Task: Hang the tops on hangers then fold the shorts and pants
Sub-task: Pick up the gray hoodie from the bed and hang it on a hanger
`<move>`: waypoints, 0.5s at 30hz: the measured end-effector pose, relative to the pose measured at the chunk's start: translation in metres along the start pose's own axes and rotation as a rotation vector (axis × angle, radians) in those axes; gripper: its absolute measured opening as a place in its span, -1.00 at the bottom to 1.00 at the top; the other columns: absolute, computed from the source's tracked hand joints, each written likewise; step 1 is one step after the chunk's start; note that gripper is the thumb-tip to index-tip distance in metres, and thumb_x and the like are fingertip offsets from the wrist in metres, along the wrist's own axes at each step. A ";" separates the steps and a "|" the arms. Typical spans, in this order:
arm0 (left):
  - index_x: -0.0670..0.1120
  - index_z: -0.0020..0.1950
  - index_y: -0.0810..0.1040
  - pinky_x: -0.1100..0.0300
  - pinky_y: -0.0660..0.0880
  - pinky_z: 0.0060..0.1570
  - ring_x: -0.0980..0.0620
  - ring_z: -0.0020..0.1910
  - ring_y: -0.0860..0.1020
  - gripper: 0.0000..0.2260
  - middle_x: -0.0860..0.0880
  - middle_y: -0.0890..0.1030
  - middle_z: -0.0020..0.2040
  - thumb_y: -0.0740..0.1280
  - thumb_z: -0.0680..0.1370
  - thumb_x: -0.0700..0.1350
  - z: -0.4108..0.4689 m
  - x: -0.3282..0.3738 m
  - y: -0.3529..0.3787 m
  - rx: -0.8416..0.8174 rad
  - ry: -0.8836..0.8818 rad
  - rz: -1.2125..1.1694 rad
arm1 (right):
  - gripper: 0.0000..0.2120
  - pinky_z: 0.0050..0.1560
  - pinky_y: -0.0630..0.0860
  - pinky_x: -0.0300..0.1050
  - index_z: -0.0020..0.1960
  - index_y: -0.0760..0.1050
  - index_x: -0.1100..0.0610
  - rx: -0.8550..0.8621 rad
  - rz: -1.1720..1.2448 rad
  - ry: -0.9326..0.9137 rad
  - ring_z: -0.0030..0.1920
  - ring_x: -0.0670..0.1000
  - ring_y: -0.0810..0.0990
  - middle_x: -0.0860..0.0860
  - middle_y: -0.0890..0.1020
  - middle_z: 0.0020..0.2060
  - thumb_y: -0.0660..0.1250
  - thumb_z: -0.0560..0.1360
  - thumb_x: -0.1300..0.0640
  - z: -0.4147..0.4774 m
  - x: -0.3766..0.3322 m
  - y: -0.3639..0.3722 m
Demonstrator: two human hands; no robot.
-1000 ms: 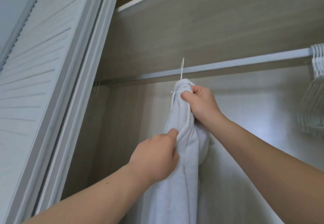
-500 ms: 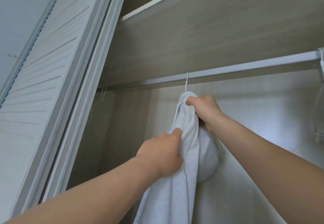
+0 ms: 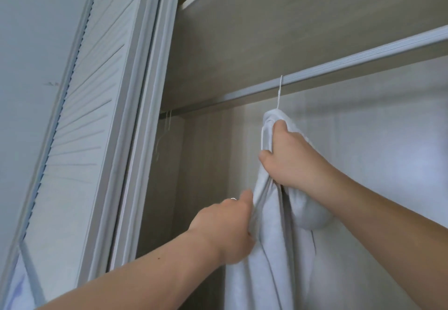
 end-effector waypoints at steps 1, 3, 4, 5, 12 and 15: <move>-0.01 0.08 0.16 0.07 0.30 -0.18 -0.17 -0.14 0.42 -0.75 0.03 0.29 -0.20 0.24 0.55 -0.11 0.001 -0.006 0.000 -0.010 -0.018 0.002 | -0.75 -0.27 0.29 -0.02 0.02 0.17 0.14 0.001 0.028 -0.005 -0.38 -0.04 0.33 -0.01 0.34 -0.35 0.24 0.58 0.07 0.004 -0.002 0.009; 0.00 0.07 0.15 0.06 0.32 -0.17 -0.16 -0.13 0.42 -0.74 0.02 0.30 -0.17 0.24 0.55 -0.11 0.002 -0.021 0.000 -0.025 -0.056 0.017 | -0.79 -0.22 0.30 -0.02 0.01 0.19 0.14 0.005 0.095 -0.005 -0.34 0.04 0.38 0.02 0.40 -0.30 0.23 0.58 0.09 0.010 -0.003 0.024; 0.00 0.06 0.15 0.06 0.33 -0.18 -0.16 -0.13 0.41 -0.74 0.02 0.31 -0.16 0.24 0.54 -0.12 0.004 -0.028 0.000 -0.028 -0.074 0.031 | -0.81 -0.20 0.32 -0.02 0.02 0.22 0.14 0.006 0.126 -0.005 -0.29 0.11 0.41 0.05 0.44 -0.25 0.23 0.57 0.11 0.013 -0.002 0.032; 0.00 0.04 0.15 0.05 0.33 -0.18 -0.15 -0.13 0.42 -0.74 0.02 0.31 -0.16 0.24 0.53 -0.13 0.006 -0.035 0.000 -0.031 -0.092 0.044 | -0.83 -0.19 0.34 -0.01 0.03 0.25 0.15 0.007 0.161 -0.008 -0.24 0.14 0.44 0.07 0.47 -0.21 0.22 0.57 0.12 0.018 -0.001 0.039; -0.06 0.05 0.28 0.10 0.35 -0.30 -0.06 -0.23 0.44 -0.78 0.03 0.37 -0.19 0.31 0.53 -0.14 0.035 -0.091 0.003 -0.094 -0.231 0.134 | -0.62 0.01 0.60 0.17 0.31 0.40 0.12 -0.089 0.429 0.024 -0.11 0.32 0.63 0.25 0.63 -0.08 0.18 0.50 0.17 0.059 -0.001 0.111; -0.09 0.15 0.37 0.07 0.42 -0.19 -0.09 -0.17 0.47 -0.81 -0.01 0.42 -0.13 0.28 0.56 -0.18 0.048 -0.115 0.009 -0.127 -0.307 0.168 | -0.54 0.01 0.62 0.20 0.41 0.37 0.04 -0.133 0.505 0.053 -0.06 0.29 0.64 0.18 0.62 0.05 0.17 0.52 0.16 0.081 -0.006 0.151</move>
Point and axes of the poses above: each hand's wrist, its own z-axis towards the middle knuckle, its own y-axis out of the palm, x = y × z, the point moved 6 cm from there along z, towards the middle knuckle
